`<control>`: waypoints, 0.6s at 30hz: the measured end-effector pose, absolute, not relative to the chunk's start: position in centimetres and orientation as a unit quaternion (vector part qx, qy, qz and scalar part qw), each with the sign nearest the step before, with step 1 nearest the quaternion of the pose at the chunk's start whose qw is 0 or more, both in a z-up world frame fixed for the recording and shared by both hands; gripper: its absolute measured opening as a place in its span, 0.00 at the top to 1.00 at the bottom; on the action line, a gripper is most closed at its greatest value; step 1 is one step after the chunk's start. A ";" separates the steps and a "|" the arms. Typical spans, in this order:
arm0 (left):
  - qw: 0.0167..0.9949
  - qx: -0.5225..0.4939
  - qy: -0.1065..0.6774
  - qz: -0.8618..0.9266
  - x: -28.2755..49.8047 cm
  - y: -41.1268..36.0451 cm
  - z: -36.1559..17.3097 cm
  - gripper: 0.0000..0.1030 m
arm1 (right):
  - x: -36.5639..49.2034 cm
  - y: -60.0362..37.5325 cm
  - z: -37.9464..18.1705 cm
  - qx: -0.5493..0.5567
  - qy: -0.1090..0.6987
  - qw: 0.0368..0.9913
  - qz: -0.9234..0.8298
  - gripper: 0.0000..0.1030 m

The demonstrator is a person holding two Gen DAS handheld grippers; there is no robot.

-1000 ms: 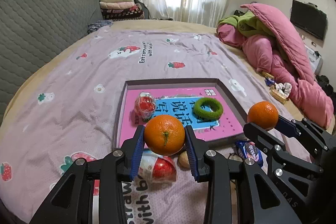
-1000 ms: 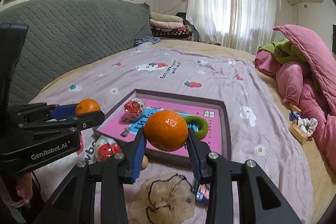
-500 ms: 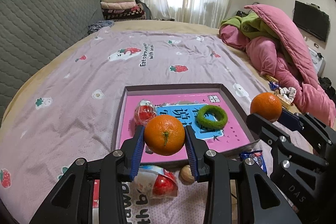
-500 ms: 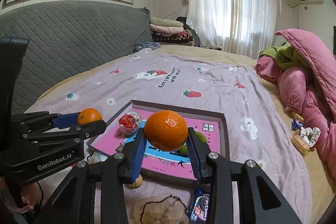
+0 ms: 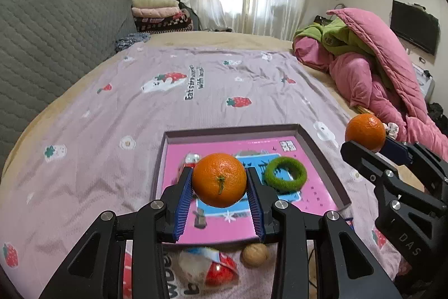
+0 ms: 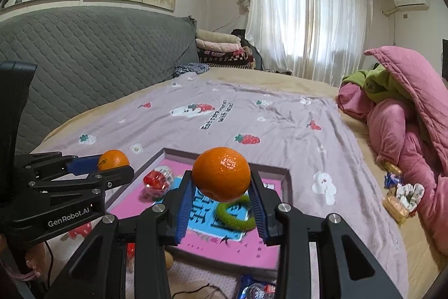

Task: Organize objects
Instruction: 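Lift both tangerines and carry them over the tray with both tools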

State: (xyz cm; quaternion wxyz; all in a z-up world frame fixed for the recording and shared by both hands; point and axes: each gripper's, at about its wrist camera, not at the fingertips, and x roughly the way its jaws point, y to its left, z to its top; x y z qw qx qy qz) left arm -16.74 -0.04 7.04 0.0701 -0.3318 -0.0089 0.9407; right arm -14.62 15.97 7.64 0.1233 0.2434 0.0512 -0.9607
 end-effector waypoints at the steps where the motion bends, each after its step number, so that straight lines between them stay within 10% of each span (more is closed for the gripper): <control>1: 0.071 -0.331 -0.008 0.941 -17.0 0.0 7.2 0.63 | -14.8 16.1 7.8 0.242 0.051 0.123 -0.961 0.62; 18: 0.057 -0.323 -0.009 0.945 -21.2 -1.8 7.8 0.63 | -17.9 17.2 9.0 0.231 0.054 0.125 -0.963 0.62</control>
